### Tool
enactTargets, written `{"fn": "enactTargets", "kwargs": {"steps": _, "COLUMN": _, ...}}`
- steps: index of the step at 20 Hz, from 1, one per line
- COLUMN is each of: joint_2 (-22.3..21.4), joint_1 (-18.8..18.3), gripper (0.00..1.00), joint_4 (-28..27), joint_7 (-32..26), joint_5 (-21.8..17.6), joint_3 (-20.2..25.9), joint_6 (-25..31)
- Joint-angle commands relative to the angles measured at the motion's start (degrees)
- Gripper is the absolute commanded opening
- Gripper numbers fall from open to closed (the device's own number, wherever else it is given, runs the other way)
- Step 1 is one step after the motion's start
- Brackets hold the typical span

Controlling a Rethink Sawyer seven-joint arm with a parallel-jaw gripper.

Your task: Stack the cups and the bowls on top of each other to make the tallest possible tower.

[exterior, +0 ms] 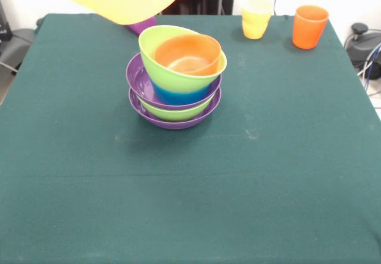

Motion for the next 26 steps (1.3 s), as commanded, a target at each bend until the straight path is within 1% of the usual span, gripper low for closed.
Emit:
{"fn": "enactTargets", "kwargs": {"steps": 1, "joint_2": -0.6, "joint_1": 2.1, "gripper": 0.0, "joint_4": 6.5, "joint_7": 11.2, "joint_5": 1.1, "joint_3": 0.6, "joint_6": -4.8}}
{"fn": "enactTargets", "kwargs": {"steps": 9, "joint_2": -0.7, "joint_1": 3.5, "gripper": 0.0, "joint_4": 7.0, "joint_7": 12.9, "joint_5": 1.3, "joint_3": -0.3, "joint_6": -5.7}}
{"fn": "enactTargets", "kwargs": {"steps": 18, "joint_2": 0.1, "joint_1": 5.2, "gripper": 0.0, "joint_4": 9.1, "joint_7": 15.3, "joint_5": 2.0, "joint_3": -1.0, "joint_6": -10.3}}
{"fn": "enactTargets", "kwargs": {"steps": 26, "joint_2": 1.4, "joint_1": 5.6, "gripper": 0.0, "joint_4": 10.9, "joint_7": 16.6, "joint_5": 2.4, "joint_3": -0.7, "joint_6": -15.2}}
